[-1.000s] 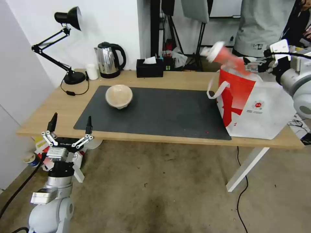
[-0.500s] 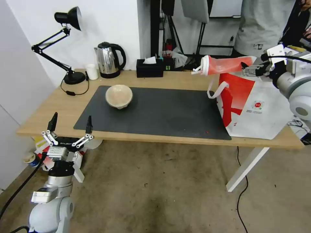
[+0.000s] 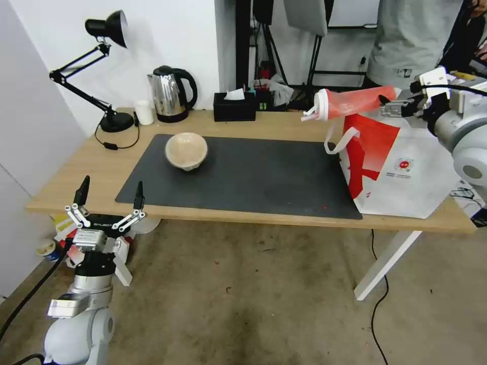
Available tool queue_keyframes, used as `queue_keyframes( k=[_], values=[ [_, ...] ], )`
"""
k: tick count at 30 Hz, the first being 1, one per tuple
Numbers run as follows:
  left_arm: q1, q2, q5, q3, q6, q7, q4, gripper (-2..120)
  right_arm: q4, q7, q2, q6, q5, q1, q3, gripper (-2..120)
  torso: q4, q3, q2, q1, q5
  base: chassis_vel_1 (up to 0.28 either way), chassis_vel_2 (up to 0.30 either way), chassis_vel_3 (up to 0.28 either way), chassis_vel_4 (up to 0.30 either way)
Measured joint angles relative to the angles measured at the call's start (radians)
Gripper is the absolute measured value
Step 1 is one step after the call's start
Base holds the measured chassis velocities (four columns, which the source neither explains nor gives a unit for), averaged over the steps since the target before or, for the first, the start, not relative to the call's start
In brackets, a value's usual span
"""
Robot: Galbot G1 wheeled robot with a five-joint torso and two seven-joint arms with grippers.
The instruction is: Pick up the trash from the table and place it into the takeout bag.
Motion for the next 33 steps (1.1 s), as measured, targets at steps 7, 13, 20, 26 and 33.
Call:
queue_keyframes(
  k=[7,13,20,26,33],
  values=[
    [0.002,0.003,-0.003,-0.002,0.0,0.0,-0.003,100,0.017,0.01,-0.019,-0.075,-0.02,-0.019,-0.004,100,-0.0001,0.0,0.0,0.0,0.0002,0.0,0.0,0.0,0.0],
    [0.0,0.012,-0.014,-0.002,0.0,0.0,-0.004,100,0.03,0.03,-0.042,-0.173,-0.051,-0.014,-0.034,100,-0.0001,0.0,0.0,0.0,-0.0002,0.0,0.0,0.0,0.0],
    [0.0,0.012,-0.019,-0.004,-0.001,0.001,-0.004,100,0.008,0.05,-0.018,-0.193,-0.1,-0.065,-0.024,100,-0.0001,0.0,0.0,0.0,0.0004,0.0,0.0,0.0,0.0],
    [0.001,0.015,-0.02,-0.011,-0.001,0.002,-0.004,100,0.0,0.053,-0.003,-0.171,-0.106,-0.065,-0.016,100,-0.0001,0.0,0.0,0.0,0.0,0.0,0.0,0.0,0.0],
    [-0.004,0.013,-0.02,-0.01,-0.001,0.002,-0.002,100,0.034,0.049,0.01,-0.099,-0.1,-0.008,-0.016,100,0.0,0.0,0.0,0.0,0.0001,0.0,0.0,0.0,0.0]
  ],
)
